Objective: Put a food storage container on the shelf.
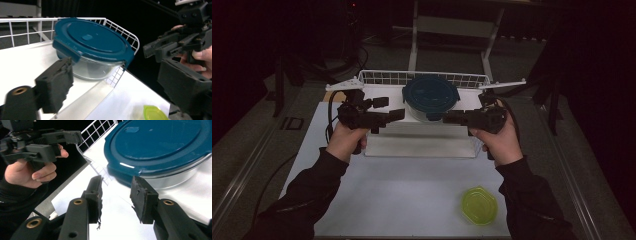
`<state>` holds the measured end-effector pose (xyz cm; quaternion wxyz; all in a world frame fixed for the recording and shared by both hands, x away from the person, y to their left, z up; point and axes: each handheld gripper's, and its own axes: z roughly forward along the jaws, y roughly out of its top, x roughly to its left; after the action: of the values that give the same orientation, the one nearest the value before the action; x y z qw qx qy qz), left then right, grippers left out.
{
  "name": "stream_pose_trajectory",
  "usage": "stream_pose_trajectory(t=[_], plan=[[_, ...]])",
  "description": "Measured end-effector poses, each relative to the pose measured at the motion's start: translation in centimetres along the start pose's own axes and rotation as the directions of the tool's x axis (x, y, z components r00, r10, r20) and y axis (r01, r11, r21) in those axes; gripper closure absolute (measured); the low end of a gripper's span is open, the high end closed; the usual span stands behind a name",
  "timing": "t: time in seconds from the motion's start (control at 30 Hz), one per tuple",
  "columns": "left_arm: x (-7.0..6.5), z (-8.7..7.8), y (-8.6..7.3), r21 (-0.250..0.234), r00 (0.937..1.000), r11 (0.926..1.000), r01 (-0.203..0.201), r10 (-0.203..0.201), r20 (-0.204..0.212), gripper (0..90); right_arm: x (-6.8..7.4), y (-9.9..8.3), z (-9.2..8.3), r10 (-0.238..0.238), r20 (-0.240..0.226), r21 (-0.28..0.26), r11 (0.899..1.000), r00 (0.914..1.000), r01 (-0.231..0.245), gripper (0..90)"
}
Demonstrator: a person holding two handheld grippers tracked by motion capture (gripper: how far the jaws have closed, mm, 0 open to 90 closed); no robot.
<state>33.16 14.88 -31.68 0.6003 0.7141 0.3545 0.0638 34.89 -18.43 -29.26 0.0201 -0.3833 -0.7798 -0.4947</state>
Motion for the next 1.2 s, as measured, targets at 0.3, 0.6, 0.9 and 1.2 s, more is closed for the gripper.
stream_pose_trajectory(t=[0.3,0.6,0.9,1.2], plan=[[-1.9,-1.0,-2.5,0.008,0.9965,0.9969,-0.078,0.079,-0.029,0.4,0.6,-1.3,1.1,-0.02,0.004,0.019,1.0,0.9998,0.02,83.1],[-2.6,-1.9,-6.0,0.025,0.9939,0.9944,-0.103,0.104,-0.038,0.4,0.8,-1.4,2.2,-0.029,0.04,0.03,0.999,0.9988,0.027,89.7],[-3.1,-2.3,-8.9,0.042,0.9909,0.9918,-0.121,0.123,-0.054,0.4,-0.2,-1.0,3.4,-0.01,0.074,0.038,0.999,0.9972,0.007,89.7],[-3.0,-2.6,-10.7,0.042,0.9916,0.993,-0.11,0.113,-0.063,0.4,-0.8,-0.4,4.3,0.006,0.092,0.038,0.999,0.9957,-0.009,89.7]])
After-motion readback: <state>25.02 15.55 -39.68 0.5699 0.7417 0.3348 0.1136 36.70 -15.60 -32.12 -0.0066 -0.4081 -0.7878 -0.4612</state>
